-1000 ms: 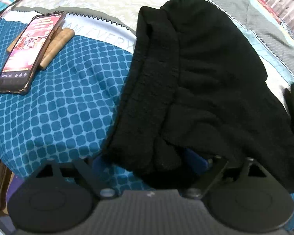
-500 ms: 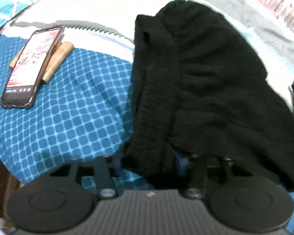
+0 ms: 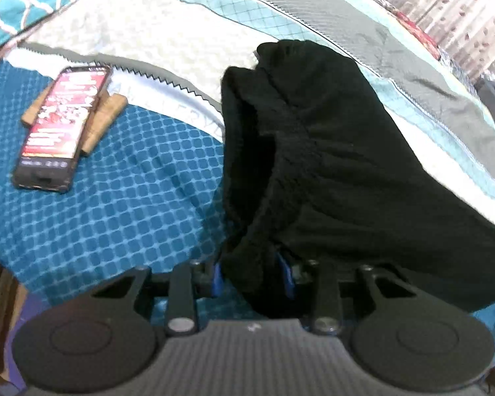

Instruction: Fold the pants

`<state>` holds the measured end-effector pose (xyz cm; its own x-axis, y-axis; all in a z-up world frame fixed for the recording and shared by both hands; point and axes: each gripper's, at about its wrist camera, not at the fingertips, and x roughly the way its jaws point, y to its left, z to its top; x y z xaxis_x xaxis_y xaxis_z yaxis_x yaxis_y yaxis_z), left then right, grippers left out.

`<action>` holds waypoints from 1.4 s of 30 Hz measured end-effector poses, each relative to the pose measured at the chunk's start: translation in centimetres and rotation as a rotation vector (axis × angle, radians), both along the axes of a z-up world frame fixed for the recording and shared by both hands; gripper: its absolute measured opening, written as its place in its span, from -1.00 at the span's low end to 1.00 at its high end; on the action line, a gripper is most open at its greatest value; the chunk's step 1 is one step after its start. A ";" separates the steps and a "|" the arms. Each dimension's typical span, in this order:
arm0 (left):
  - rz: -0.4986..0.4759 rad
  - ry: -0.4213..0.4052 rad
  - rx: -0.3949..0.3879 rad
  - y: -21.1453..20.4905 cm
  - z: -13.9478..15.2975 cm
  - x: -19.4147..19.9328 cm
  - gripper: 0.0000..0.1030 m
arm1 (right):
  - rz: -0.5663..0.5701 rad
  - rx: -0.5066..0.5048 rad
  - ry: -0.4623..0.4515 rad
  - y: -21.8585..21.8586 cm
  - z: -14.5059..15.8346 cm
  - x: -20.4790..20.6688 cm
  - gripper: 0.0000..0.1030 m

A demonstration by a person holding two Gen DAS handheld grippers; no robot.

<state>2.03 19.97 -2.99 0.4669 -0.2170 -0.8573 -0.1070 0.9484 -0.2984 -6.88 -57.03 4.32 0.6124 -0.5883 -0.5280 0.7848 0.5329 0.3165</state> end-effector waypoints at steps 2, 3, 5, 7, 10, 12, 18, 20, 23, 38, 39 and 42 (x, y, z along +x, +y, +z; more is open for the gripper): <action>-0.004 0.009 0.038 0.2 0.3 -0.9 -0.45 | -0.005 0.049 0.052 0.7 -2.3 -1.6 -0.67; 0.000 0.022 0.052 0.5 0.1 -1.4 -0.45 | -0.007 0.088 0.083 0.8 -3.7 -2.4 -0.63; -0.009 0.062 0.054 0.8 -0.7 -1.9 -0.22 | -0.039 0.177 0.157 0.7 -6.5 -3.7 -0.25; -0.027 0.090 0.054 1.0 -1.3 -2.7 -0.12 | -0.218 0.189 0.185 0.4 -7.9 -5.8 0.16; -0.011 0.018 0.044 2.5 -0.2 -3.9 0.22 | -0.434 0.296 -0.012 0.0 -7.6 -10.6 0.32; 0.028 -0.048 0.047 3.7 1.2 -3.5 0.24 | -0.484 0.223 -0.044 1.0 -5.7 -11.4 0.27; 0.055 -0.250 0.167 3.8 2.8 4.1 0.85 | -0.105 0.001 -0.080 7.7 0.3 -4.0 0.27; 0.051 -0.273 0.188 2.8 2.2 7.9 0.85 | 0.135 0.020 -0.065 10.9 0.5 1.0 0.27; 0.051 -0.247 0.190 1.6 -0.5 13.0 0.84 | 0.471 0.116 -0.030 16.8 -1.4 9.9 0.28; 0.065 -0.228 0.079 1.3 -3.0 10.4 -0.96 | 1.164 0.388 0.212 42.8 -11.5 34.7 -0.76; 0.058 -0.237 0.060 1.6 -2.8 9.7 -0.96 | 1.182 0.328 0.176 42.9 -10.0 34.1 -0.76; 0.061 -0.259 0.018 2.5 -2.5 8.7 -0.89 | 1.413 0.205 0.032 45.0 -4.3 29.1 -0.84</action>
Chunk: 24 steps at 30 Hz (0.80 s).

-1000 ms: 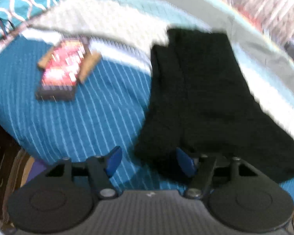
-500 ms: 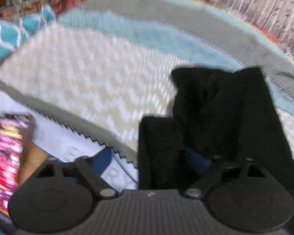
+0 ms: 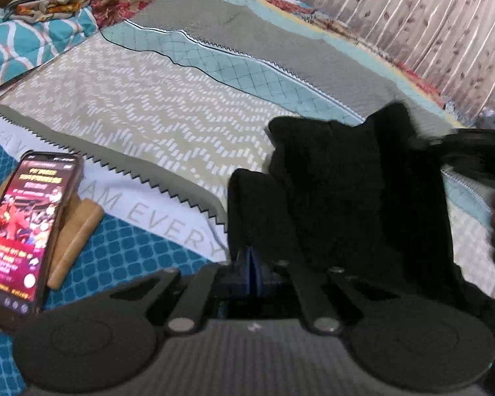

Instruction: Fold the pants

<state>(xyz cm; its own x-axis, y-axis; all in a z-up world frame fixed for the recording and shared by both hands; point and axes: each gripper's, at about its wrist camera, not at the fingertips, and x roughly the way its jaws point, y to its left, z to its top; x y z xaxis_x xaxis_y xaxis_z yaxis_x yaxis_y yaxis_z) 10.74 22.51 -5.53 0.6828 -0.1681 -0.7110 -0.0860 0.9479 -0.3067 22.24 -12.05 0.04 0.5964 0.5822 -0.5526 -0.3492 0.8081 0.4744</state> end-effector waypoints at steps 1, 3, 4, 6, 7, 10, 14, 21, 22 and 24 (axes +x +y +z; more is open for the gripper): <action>0.010 -0.011 -0.003 0.4 0.2 0.3 -0.63 | 0.095 -0.019 -0.034 1.1 1.4 -1.9 -0.84; 0.040 -0.033 0.004 1.1 -0.1 0.4 -0.04 | 0.352 -0.074 -0.012 4.1 2.9 -6.1 -0.66; 0.055 -0.033 0.008 1.4 -0.5 0.9 -0.02 | 0.477 -0.119 0.004 5.7 3.1 -8.1 -0.50; 0.058 -0.018 -0.005 1.9 -1.1 1.5 -0.02 | 0.602 -0.220 -0.051 7.6 3.5 -10.5 -0.15; 0.060 -0.011 -0.010 2.1 -1.4 1.8 -0.02 | 0.623 -0.249 -0.098 8.0 3.8 -10.9 -0.14; 0.058 -0.023 0.001 2.3 -1.4 2.4 -0.01 | 0.455 -0.168 -0.098 6.8 4.4 -6.5 -0.14; 0.049 -0.012 0.044 1.8 -1.6 3.7 -0.01 | -0.006 -0.134 -0.009 4.4 1.7 3.0 0.19; 0.059 0.006 0.020 2.0 -2.0 3.7 0.01 | -0.330 0.068 0.406 2.5 -8.4 8.8 -0.07; 0.059 0.008 0.028 1.9 -1.9 3.7 0.01 | -0.310 0.055 0.407 3.3 -8.3 9.0 -0.68; 0.050 0.002 0.059 1.7 -1.6 3.9 0.01 | -0.324 0.093 0.337 2.1 -5.7 7.9 -0.75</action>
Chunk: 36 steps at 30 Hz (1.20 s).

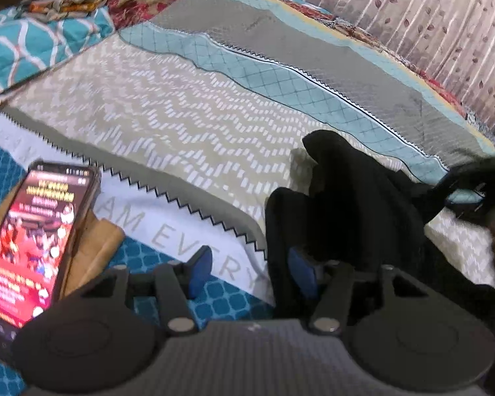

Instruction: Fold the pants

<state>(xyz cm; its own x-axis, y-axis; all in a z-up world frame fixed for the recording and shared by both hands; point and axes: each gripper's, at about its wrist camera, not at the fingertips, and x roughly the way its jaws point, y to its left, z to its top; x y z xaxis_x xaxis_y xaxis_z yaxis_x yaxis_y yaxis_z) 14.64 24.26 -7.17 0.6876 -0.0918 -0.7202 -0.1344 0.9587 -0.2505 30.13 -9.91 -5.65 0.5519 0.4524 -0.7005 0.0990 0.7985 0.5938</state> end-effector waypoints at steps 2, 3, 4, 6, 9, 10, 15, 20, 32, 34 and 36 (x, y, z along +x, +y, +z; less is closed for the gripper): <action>-0.010 -0.010 0.037 -0.2 0.5 0.5 0.01 | -0.054 -0.009 -0.122 -2.5 3.8 -0.5 -0.78; -0.019 -0.016 0.059 -0.3 0.8 0.9 0.01 | -0.093 -0.057 -0.182 -4.4 6.0 -0.9 -0.78; -0.031 -0.024 0.086 -0.5 1.1 1.5 0.01 | -0.132 -0.099 -0.227 -6.3 7.9 -1.4 -0.78; -0.057 -0.042 0.132 -1.2 1.6 2.7 0.04 | -0.246 -0.189 -0.302 -11.7 11.6 -1.5 -0.78; -0.102 -0.047 0.188 -2.7 1.8 4.8 0.05 | -0.466 -0.323 -0.354 -20.6 15.3 -2.4 -0.78; -0.125 -0.051 0.201 -3.4 1.9 5.5 0.05 | -0.527 -0.374 -0.368 -22.9 15.9 -3.2 -0.77; -0.194 -0.034 0.256 -6.7 1.3 8.4 0.21 | -0.802 -0.675 -0.193 -33.5 13.0 -6.5 0.06; -0.235 0.007 0.322 -8.2 0.6 9.4 0.51 | -0.907 -0.662 -0.035 -37.3 6.8 -11.0 0.35; -0.318 0.014 0.395 -11.4 1.3 10.4 0.86 | -0.732 -0.494 -0.024 -40.9 5.0 -10.3 0.34; -0.338 -0.056 0.435 -12.6 1.7 9.9 0.99 | -0.750 -0.461 0.019 -41.2 3.6 -8.5 0.34; -0.390 -0.077 0.486 -14.0 1.4 9.9 0.99 | -0.788 -0.430 0.070 -41.6 2.0 -6.6 0.35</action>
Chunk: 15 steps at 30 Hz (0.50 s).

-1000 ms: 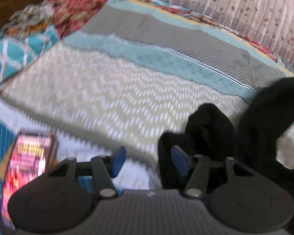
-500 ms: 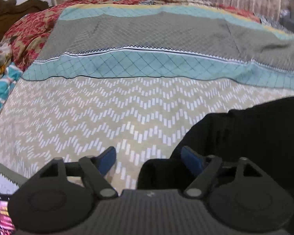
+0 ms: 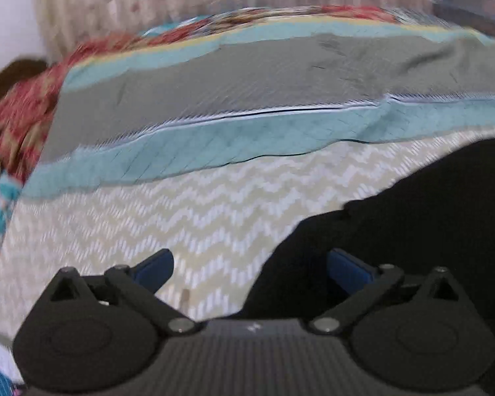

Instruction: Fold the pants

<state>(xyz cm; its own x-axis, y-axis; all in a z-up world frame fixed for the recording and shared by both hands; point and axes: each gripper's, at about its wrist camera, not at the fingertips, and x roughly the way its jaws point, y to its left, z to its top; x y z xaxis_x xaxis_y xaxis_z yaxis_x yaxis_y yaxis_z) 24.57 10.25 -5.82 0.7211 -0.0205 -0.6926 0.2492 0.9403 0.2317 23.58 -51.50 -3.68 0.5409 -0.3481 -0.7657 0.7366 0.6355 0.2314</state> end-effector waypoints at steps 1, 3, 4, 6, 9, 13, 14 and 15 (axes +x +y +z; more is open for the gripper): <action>-0.023 0.003 0.031 -0.8 -0.5 0.2 0.99 | -0.017 0.009 0.008 -0.1 -0.7 0.8 0.35; -0.057 0.003 0.084 -2.1 -1.6 0.5 0.96 | -0.055 0.025 0.023 -0.6 -1.8 2.3 0.36; -0.069 0.002 0.108 -2.6 -2.2 0.7 0.87 | -0.070 0.038 0.032 -1.0 -2.4 3.0 0.40; -0.078 0.014 0.125 -3.0 -3.2 1.1 0.56 | -0.086 0.045 0.054 -1.8 -3.5 4.1 0.43; -0.078 0.023 0.086 -3.1 -3.6 1.0 -0.58 | -0.098 -0.003 0.117 -2.2 -4.6 4.9 0.26; -0.031 -0.020 0.103 -3.2 -2.7 0.6 -0.83 | -0.122 0.013 0.072 -3.6 -3.5 2.7 -0.87; -0.020 -0.028 0.093 -3.0 -2.1 0.3 -0.83 | -0.123 0.023 0.030 -3.9 -2.7 1.6 -0.87; -0.013 -0.047 0.078 -2.7 -1.2 -0.3 -0.83 | -0.122 0.029 -0.012 -4.2 -1.7 0.5 -0.87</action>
<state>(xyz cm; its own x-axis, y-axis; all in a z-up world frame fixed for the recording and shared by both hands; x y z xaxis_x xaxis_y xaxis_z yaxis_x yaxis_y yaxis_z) 24.31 7.55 -7.02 0.7528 0.0230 -0.6578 0.2483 0.9156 0.3162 24.10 -55.70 -5.38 0.5047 -0.3896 -0.7704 0.8053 0.5340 0.2575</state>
